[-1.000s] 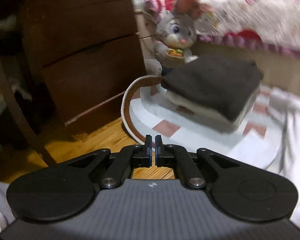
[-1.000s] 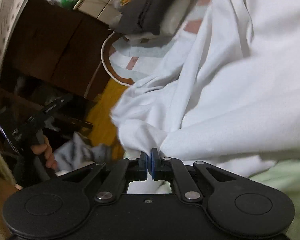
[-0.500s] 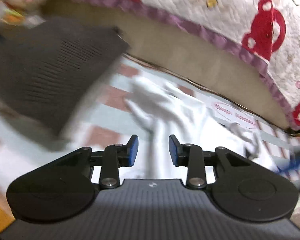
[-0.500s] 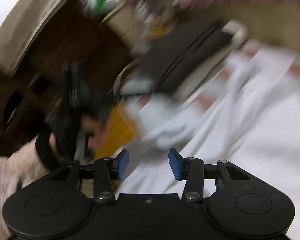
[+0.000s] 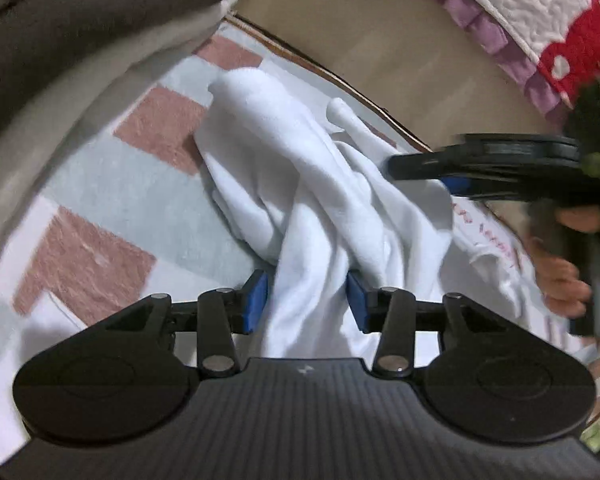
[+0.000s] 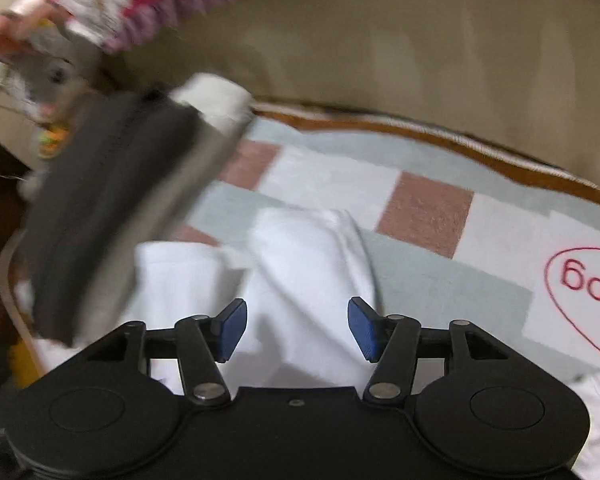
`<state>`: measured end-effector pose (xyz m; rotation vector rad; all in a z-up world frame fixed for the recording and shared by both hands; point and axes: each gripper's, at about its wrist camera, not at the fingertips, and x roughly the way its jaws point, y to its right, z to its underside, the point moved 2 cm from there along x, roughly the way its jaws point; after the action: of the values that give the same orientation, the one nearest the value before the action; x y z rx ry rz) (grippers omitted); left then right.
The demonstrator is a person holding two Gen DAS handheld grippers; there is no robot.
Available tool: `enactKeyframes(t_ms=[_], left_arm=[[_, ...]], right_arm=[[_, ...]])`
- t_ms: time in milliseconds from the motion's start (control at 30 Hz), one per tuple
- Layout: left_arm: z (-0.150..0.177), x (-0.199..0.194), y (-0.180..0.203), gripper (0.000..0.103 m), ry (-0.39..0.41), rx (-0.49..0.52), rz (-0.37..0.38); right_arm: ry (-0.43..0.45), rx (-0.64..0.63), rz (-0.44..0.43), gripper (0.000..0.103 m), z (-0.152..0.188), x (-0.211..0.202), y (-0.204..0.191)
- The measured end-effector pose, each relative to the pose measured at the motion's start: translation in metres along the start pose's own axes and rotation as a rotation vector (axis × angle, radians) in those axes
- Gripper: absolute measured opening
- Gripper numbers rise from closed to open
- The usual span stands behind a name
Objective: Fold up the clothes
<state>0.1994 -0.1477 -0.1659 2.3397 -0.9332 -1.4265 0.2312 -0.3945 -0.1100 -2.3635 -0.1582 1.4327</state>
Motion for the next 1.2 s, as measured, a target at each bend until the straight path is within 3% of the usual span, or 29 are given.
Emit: enactKeyframes(t_ms=[67, 100, 133, 233, 333, 433, 533, 600, 700, 800, 867, 933, 1033, 1100, 1200], left_arm=[[0.003, 0.002, 0.006, 0.034, -0.018, 0.083, -0.007], [0.005, 0.002, 0.009, 0.008, -0.028, 0.127, -0.015], [0.008, 0.002, 0.016, 0.008, -0.049, 0.194, -0.059], [0.016, -0.016, 0.039, 0.008, 0.039, 0.337, -0.182], [0.018, -0.051, 0.050, 0.008, 0.188, 0.345, -0.219], [0.018, -0.086, 0.053, 0.008, 0.289, 0.305, -0.164], [0.029, -0.102, 0.059, 0.008, 0.249, 0.250, -0.078], [0.037, -0.105, 0.058, 0.008, 0.210, 0.238, -0.062], [0.049, -0.111, 0.058, 0.010, 0.152, 0.221, -0.038], [0.061, -0.116, 0.058, 0.010, 0.094, 0.204, -0.014], [0.070, -0.120, 0.057, 0.011, 0.056, 0.192, 0.002], [0.078, -0.123, 0.057, 0.017, 0.017, 0.180, 0.018], [0.070, -0.120, 0.046, 0.034, 0.023, 0.097, 0.034], [0.060, -0.103, 0.038, 0.035, 0.017, 0.043, 0.050], [0.045, -0.069, 0.026, 0.053, 0.010, -0.026, 0.058]], right_arm=[[0.031, -0.022, -0.009, 0.061, 0.005, 0.010, 0.006], [0.046, -0.032, -0.013, 0.036, 0.007, 0.015, 0.009], [0.062, -0.043, -0.018, 0.007, 0.010, 0.020, 0.011], [0.255, -0.073, -0.114, 0.007, 0.017, -0.017, 0.019], [0.387, -0.051, -0.148, 0.006, 0.022, -0.065, 0.035], [0.490, -0.017, -0.176, 0.006, 0.033, -0.112, 0.059], [0.551, 0.008, -0.175, 0.005, 0.059, -0.149, 0.080], [0.535, -0.008, -0.129, 0.005, 0.088, -0.159, 0.089], [0.430, 0.012, -0.040, 0.005, 0.147, -0.144, 0.112], [0.329, 0.087, -0.054, 0.006, 0.188, -0.121, 0.134], [0.276, 0.041, 0.001, 0.006, 0.187, -0.114, 0.134], [0.281, 0.012, 0.015, 0.006, 0.180, -0.113, 0.129], [0.262, 0.043, -0.012, 0.010, 0.172, -0.106, 0.132], [0.258, 0.012, -0.026, 0.013, 0.174, -0.101, 0.133], [0.252, 0.034, -0.082, 0.013, 0.179, -0.096, 0.136]])
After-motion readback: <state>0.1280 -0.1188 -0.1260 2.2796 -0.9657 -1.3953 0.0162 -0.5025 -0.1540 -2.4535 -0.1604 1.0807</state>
